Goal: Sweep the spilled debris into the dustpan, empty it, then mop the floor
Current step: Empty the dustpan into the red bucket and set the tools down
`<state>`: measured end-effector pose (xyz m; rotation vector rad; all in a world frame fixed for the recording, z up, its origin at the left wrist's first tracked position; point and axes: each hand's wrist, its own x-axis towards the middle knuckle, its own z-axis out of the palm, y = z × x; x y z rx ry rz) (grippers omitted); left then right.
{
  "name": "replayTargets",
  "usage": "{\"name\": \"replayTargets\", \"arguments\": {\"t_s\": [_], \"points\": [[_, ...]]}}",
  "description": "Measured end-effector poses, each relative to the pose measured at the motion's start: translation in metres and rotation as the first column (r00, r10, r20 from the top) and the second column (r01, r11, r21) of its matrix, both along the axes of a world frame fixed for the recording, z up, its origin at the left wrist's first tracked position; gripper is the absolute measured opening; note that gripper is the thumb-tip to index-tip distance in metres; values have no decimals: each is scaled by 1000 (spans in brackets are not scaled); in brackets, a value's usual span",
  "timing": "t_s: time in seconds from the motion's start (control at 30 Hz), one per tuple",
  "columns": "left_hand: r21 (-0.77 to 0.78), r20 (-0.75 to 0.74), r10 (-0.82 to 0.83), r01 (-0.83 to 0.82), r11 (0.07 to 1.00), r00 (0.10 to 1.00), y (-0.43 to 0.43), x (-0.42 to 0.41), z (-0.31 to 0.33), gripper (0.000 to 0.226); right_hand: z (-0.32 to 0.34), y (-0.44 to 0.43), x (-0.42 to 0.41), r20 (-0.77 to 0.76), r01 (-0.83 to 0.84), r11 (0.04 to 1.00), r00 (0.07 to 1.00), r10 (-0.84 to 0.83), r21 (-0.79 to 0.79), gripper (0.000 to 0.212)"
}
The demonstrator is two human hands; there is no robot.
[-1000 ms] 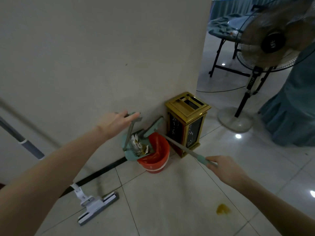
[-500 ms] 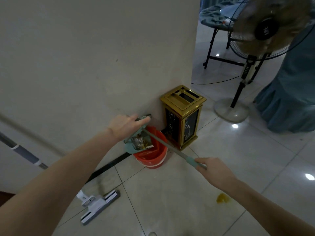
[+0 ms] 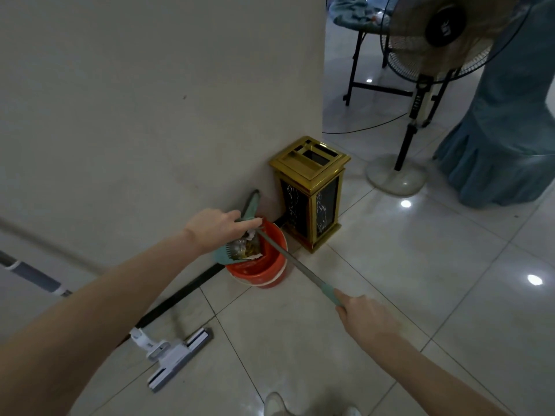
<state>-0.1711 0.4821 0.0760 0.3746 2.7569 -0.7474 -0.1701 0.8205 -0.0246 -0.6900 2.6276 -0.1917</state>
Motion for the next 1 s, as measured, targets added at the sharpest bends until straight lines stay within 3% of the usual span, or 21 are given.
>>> {"name": "replayTargets", "arguments": {"t_s": [0.13, 0.4, 0.8, 1.0], "points": [[65, -24, 39, -37, 997, 999, -1, -1, -3, 50, -5, 11, 9, -3, 40, 999, 999, -40, -12, 38], [107, 51, 196, -201, 974, 979, 20, -4, 10, 50, -3, 36, 10, -21, 67, 998, 998, -67, 0, 33], [-48, 5, -3, 3, 999, 1000, 18, 12, 6, 49, 4, 44, 16, -31, 101, 985, 994, -106, -138, 29], [-95, -9, -33, 32, 995, 999, 15, 10, 21, 51, 1, 34, 23, -55, 40, 998, 998, -43, -57, 33]]}}
